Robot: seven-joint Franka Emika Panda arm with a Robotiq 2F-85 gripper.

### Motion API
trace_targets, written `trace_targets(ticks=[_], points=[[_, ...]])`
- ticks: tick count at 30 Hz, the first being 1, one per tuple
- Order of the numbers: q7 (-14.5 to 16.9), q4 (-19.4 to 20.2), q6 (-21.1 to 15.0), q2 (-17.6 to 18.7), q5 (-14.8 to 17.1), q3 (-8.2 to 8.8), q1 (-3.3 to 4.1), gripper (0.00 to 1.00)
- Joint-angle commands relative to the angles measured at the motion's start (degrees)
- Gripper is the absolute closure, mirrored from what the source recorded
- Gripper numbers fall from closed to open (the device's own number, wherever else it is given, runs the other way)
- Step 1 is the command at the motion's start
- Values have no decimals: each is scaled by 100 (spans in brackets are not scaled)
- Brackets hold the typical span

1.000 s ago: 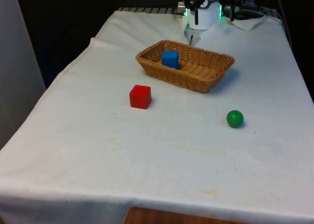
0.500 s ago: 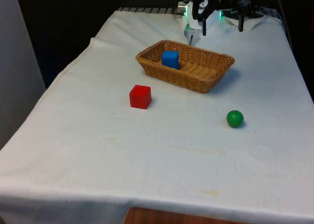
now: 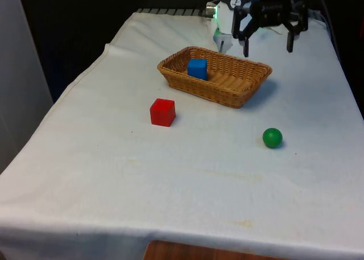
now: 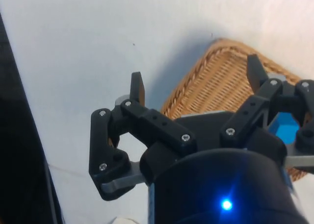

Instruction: Place all non-red objects into the basket.

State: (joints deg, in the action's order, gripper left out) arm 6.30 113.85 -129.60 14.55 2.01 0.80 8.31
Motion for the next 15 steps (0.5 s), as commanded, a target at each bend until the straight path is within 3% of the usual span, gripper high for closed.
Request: trace_targets(ticks=[1, 15], points=[[-46, -80, -69, 92, -6, -6, 17, 0], [-126, -550, -350, 665, 0, -132, 34, 0]])
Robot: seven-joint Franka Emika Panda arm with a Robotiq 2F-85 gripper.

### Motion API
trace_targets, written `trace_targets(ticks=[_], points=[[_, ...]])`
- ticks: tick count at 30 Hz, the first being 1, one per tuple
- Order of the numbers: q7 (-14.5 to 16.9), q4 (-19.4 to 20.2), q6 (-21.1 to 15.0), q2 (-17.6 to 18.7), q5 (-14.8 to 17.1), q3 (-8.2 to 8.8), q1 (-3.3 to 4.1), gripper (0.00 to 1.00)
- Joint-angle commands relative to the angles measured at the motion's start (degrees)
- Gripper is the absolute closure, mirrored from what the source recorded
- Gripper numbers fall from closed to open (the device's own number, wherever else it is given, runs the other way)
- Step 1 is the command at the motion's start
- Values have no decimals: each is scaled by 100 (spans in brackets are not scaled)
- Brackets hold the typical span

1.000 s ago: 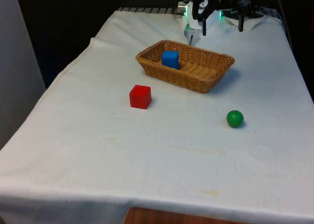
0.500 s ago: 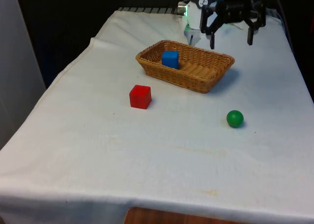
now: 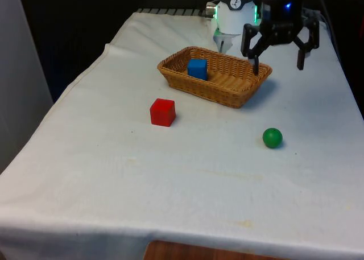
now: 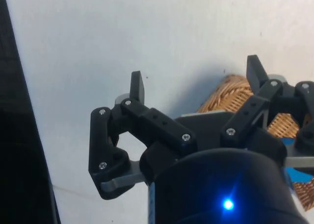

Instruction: Place all non-red objects into the basket.

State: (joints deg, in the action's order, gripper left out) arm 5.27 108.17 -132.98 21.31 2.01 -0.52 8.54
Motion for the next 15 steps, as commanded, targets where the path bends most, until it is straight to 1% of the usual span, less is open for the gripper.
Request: trace_targets(ticks=[1, 3, 4, 6, 8, 11, 12, 13, 15], points=[[-23, 11, -6, -11, 0, 0, 11, 0], [0, -6, 6, 6, 0, 0, 0, 0], [-17, 6, -6, 0, 0, 0, 11, 0], [-6, -74, -23, 120, 0, 0, 6, 0], [-6, -103, -34, 160, 0, 0, 6, 0], [-11, -281, -103, 384, 0, 0, 6, 0], [0, -195, -92, 286, 0, 0, 0, 0], [-11, -332, -132, 453, -6, 0, 6, 0], [-17, -487, -201, 636, -6, 6, 6, 0]])
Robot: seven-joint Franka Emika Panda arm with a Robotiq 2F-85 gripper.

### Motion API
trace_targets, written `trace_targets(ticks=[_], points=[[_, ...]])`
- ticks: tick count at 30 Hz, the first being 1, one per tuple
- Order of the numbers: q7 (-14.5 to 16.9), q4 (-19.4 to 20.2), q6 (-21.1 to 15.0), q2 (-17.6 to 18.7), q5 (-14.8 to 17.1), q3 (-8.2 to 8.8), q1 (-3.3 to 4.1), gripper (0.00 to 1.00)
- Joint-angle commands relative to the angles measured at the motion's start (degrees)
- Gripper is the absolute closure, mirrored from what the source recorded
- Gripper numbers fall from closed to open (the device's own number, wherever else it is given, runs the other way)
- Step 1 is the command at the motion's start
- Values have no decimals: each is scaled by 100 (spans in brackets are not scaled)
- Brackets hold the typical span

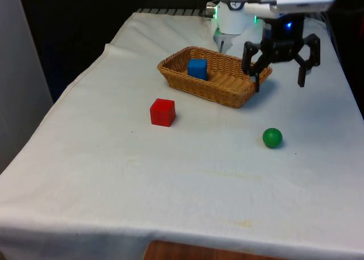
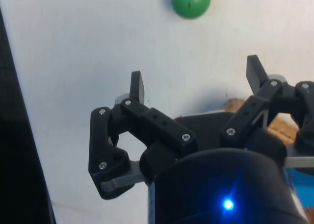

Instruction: Place all non-red objects into the basket.

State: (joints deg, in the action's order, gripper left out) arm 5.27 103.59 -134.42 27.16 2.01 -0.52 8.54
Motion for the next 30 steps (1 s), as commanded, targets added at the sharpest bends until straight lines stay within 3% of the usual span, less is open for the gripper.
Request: trace_targets(ticks=[1, 17, 18, 25, 26, 27, 30], points=[[-11, -74, -80, 120, -6, 11, 6, 0], [29, -573, -470, 888, 40, -6, -29, 0], [0, -556, -453, 865, 0, 17, -6, 0], [63, -636, -584, 1094, 17, 6, -40, 0], [23, -602, -533, 1031, 0, 23, -11, 0], [92, -636, -630, 1152, 17, 17, -52, 0], [120, -636, -699, 1226, 17, 29, -69, 0]])
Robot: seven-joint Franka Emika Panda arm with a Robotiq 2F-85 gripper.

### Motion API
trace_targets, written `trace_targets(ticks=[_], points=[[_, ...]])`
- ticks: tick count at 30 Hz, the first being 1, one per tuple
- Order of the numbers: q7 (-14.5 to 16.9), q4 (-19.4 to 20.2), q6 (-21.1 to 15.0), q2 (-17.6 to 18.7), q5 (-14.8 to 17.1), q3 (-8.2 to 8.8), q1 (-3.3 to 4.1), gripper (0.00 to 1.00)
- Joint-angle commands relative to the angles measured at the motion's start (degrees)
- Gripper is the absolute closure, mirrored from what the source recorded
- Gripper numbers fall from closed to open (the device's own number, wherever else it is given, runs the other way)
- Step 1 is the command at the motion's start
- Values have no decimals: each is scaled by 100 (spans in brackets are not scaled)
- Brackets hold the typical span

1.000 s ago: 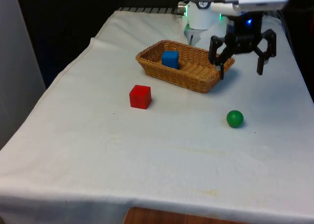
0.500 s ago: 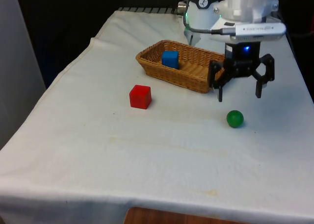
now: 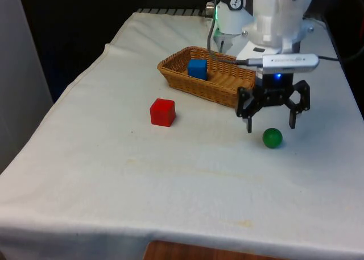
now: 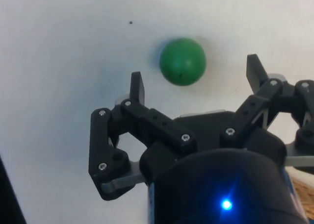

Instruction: Place all non-red objects into the basket.

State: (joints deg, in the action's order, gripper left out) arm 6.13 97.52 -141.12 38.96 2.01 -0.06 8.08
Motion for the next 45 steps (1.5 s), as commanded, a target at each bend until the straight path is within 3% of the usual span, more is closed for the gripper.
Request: trace_targets(ticks=[1, 12, 13, 14, 18, 21, 22, 23, 34, 37, 38, 39, 40, 43, 45], points=[[46, -29, -46, 69, 17, -11, -29, 0], [103, -29, -178, 241, 46, -46, -74, 0], [57, -6, -138, 212, 0, 6, -34, 0], [109, -29, -189, 252, 52, -52, -74, 0], [115, -29, -229, 315, 86, -69, -86, 0], [120, -34, -252, 350, 97, -69, -86, 0], [57, -11, -206, 321, 34, -6, -34, 0], [115, -34, -258, 361, 92, -69, -86, 0], [57, -17, -246, 367, 46, -11, -40, 1], [46, -17, -252, 367, 40, -6, -34, 26], [46, -11, -252, 367, 34, 0, -29, 48], [57, -17, -235, 367, 34, -6, -34, 59], [40, -11, -252, 367, 34, 0, -29, 59], [40, -11, -246, 367, 34, 0, -29, 98], [34, -11, -246, 367, 34, 0, -29, 100]])
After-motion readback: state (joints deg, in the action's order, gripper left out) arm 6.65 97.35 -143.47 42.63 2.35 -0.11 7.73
